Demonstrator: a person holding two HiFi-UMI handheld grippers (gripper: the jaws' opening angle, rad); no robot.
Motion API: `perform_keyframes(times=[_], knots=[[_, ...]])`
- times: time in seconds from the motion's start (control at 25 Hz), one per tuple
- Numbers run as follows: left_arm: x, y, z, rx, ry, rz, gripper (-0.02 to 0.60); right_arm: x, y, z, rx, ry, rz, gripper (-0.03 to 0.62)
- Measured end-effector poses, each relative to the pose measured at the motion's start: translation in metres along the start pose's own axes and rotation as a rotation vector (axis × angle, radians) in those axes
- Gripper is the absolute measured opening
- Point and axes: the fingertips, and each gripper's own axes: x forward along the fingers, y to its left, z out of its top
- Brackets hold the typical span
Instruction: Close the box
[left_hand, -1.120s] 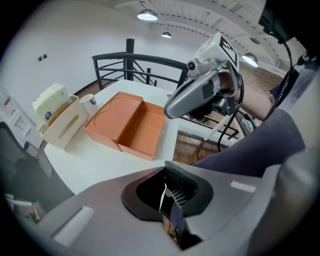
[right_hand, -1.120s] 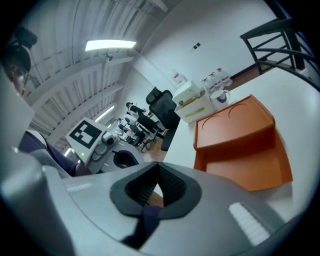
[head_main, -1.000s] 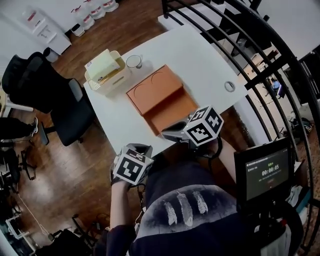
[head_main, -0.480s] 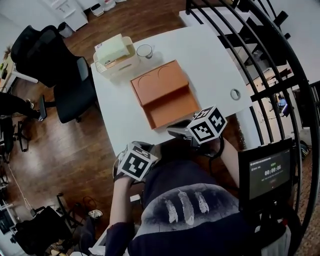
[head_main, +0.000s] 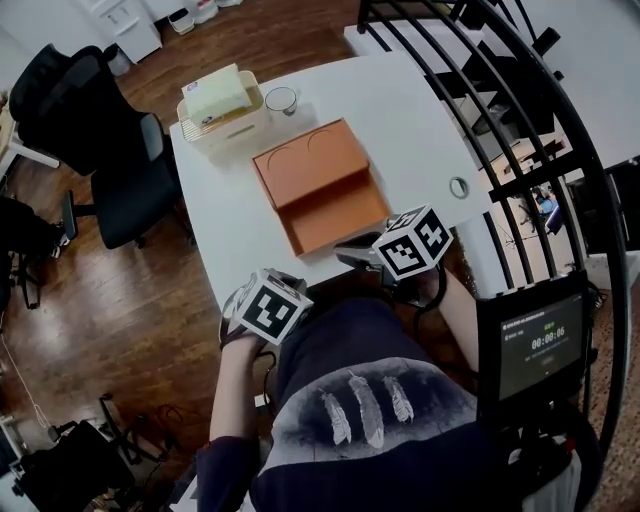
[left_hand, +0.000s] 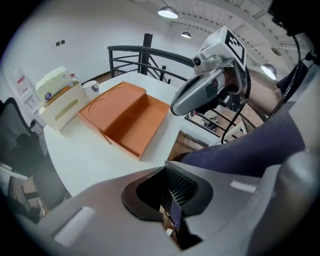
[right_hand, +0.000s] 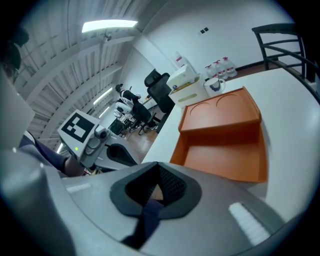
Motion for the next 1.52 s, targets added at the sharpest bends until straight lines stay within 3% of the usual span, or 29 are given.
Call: perform_keyframes(times=[0.2,0.48,0.72,1.0,1.52], knots=[[0.009,-0.006,0.013,-0.054,-0.024,0.04,0.015,-0.004,-0.009,-0.01,-0.018,0.053,0.016,0.005],[0.031,-0.04,0.022,-0.205,-0.034,0.058,0.015,-0.013,-0.027,-0.06,-0.017,0.185,0.052,0.005],[0.061,-0.057,0.012,-0.302,-0.024,0.073,0.015,-0.007,-0.062,-0.081,0.059,0.178,-0.039,0.005],[0.084,-0.048,0.013,-0.295,-0.029,0.076,0.015,0.01,-0.097,-0.086,0.139,0.15,-0.166,0.005],[0.093,-0.014,0.026,-0.257,-0.02,0.1,0.015,0.018,-0.124,-0.078,0.149,0.186,-0.349,0.005]])
